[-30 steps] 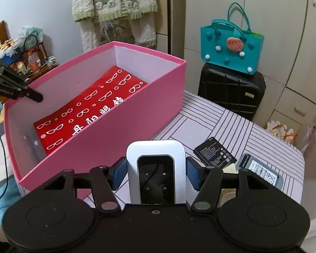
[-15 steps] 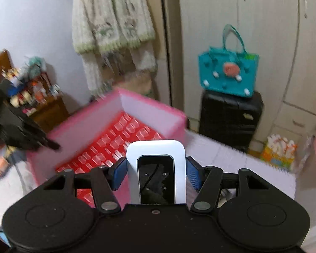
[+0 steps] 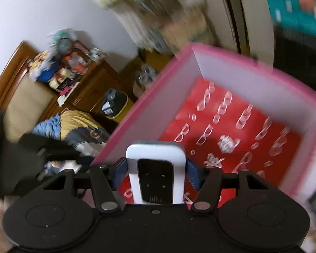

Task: Organize rigid objects
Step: 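Carry the Wi-Fi device into the pink box and open the right gripper, then move the right gripper back over the items on the table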

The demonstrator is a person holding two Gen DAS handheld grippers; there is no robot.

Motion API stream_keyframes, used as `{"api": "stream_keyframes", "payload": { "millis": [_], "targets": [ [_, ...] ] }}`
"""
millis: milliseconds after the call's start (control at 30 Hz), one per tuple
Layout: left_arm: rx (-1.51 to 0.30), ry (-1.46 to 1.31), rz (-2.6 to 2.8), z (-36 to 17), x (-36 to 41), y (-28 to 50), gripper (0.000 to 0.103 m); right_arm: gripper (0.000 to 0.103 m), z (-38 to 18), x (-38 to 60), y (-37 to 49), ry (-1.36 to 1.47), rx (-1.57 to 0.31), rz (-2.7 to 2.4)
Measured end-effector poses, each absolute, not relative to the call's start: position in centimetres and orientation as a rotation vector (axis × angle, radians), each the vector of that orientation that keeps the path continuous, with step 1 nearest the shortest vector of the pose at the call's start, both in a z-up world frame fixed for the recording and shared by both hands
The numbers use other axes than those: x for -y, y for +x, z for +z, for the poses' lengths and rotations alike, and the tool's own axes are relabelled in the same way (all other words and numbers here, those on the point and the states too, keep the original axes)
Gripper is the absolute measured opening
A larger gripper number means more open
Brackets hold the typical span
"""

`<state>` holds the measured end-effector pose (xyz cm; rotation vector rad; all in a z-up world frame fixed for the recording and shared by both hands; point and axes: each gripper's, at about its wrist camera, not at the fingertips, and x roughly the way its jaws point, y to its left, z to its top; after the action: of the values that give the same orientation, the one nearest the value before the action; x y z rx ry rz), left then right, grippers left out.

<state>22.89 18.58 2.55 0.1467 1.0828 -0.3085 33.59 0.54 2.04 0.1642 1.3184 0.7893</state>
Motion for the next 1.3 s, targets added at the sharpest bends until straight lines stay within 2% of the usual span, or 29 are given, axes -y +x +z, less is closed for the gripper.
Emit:
{"api": "stream_keyframes", "payload": {
  "millis": [300, 367, 400, 433, 700, 833, 900, 1000, 1300],
  "targets": [
    [-1.093, 0.15, -0.314, 2.6, -18.5, 23.2, 0.008, 0.064, -3.1, -0.7, 34.8, 0.351, -1.424, 0.593],
    [-1.094, 0.146, -0.313, 2.6, -18.5, 23.2, 0.008, 0.067, -3.0, -0.1, 34.6, 0.429, -1.43, 0.582],
    [-1.095, 0.146, -0.312, 2.6, -18.5, 23.2, 0.008, 0.075, -2.7, 0.3, 34.5, 0.463, -1.444, 0.595],
    [-1.096, 0.147, -0.312, 2.6, -18.4, 23.2, 0.008, 0.078, -2.3, 0.6, 34.3, 0.477, -1.44, 0.601],
    [-1.1, 0.146, -0.311, 2.6, -18.5, 23.3, 0.008, 0.078, 6.8, 5.5, 28.6, 0.252, -1.185, 0.687],
    [-1.1, 0.139, -0.316, 2.5, -18.5, 23.3, 0.009, 0.079, 9.8, 10.7, 24.7, 0.207, -0.975, 0.684],
    [-1.105, 0.132, -0.313, 2.4, -18.6, 23.5, 0.009, 0.084, 10.3, 13.0, 22.5, 0.189, -0.863, 0.669],
    [-1.108, 0.138, -0.306, 2.2, -18.4, 23.7, 0.009, 0.084, 10.2, 16.0, 20.5, 0.145, -0.781, 0.587],
    [-1.066, 0.121, -0.286, 2.6, -18.2, 24.5, 0.009, 0.085, 7.4, 21.5, 17.6, -0.026, -0.788, 0.285]
  ]
}}
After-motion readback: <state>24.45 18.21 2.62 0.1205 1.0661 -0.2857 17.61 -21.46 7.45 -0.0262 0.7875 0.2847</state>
